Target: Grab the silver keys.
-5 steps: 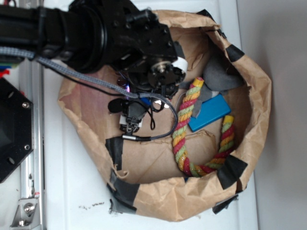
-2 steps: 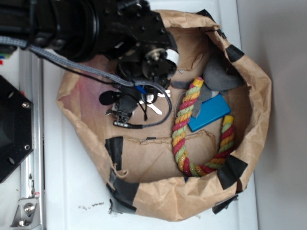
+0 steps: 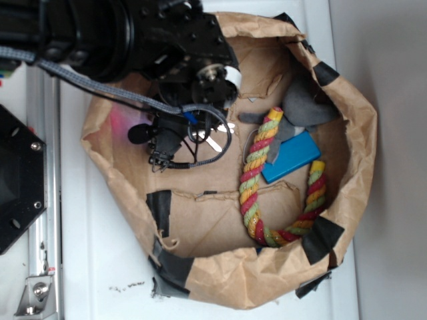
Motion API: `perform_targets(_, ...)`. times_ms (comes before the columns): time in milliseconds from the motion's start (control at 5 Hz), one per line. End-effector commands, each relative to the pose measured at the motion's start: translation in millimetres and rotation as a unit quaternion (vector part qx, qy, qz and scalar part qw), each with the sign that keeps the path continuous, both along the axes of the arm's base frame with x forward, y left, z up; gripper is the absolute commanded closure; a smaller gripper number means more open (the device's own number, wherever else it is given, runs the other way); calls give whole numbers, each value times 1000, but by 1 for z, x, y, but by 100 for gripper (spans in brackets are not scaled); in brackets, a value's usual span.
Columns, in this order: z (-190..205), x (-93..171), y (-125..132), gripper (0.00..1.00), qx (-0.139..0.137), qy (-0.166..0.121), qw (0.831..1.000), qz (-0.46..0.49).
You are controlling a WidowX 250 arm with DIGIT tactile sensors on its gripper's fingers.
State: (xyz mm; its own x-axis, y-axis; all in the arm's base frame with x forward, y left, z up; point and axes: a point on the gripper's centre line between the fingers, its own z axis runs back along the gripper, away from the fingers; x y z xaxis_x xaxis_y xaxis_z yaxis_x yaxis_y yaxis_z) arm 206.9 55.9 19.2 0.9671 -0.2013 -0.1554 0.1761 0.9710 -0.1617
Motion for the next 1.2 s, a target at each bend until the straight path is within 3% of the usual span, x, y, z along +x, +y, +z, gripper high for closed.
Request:
perform_targets(0,15,6,5,100,-5,-22,1000,-3)
perform_targets(400,36,22,-15,100,5,3,1000,-29)
perform_targets(600,71,36,-34,100,-11,18,1000,-9)
perform_targets(800,112,30,-34,100,-118,-33,992,-44)
perform_targets(1000,110,19,-35,100,-107,-109,986,-69)
